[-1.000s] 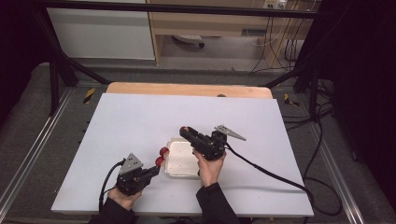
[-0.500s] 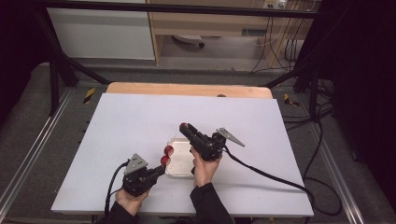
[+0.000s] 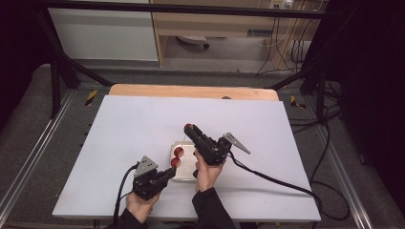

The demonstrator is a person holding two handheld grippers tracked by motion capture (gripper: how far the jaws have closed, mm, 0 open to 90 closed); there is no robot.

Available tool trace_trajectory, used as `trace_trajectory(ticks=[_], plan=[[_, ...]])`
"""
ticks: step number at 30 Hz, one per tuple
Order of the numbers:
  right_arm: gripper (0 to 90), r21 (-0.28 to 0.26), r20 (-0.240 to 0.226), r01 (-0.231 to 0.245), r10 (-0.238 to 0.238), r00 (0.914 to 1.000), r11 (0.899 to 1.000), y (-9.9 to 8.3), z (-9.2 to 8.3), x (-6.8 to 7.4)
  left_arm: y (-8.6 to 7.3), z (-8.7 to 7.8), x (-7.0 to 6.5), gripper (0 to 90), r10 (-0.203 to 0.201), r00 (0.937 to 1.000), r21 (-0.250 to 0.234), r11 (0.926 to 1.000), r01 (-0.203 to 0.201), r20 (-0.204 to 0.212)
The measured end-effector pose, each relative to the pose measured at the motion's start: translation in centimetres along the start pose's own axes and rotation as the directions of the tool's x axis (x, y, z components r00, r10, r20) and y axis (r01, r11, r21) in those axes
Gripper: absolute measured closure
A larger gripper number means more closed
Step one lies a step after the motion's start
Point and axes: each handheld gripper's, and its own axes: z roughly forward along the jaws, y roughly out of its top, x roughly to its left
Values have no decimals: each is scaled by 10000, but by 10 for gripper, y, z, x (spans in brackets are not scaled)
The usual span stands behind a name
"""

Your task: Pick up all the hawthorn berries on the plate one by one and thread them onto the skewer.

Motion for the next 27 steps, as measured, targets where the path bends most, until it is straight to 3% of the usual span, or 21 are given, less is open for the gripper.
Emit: trace_trajectory(ticks=[20,27], plan=[[619,133,-107,-120,121,9999,9998,-5,0,-1,0,0,1,881,-55,10000,-126,9999,56,17],[619,183,-100,-101,103,9999,9998,-9,0,-1,1,1,2,882,-252,9997,-161,9995,253,62]])
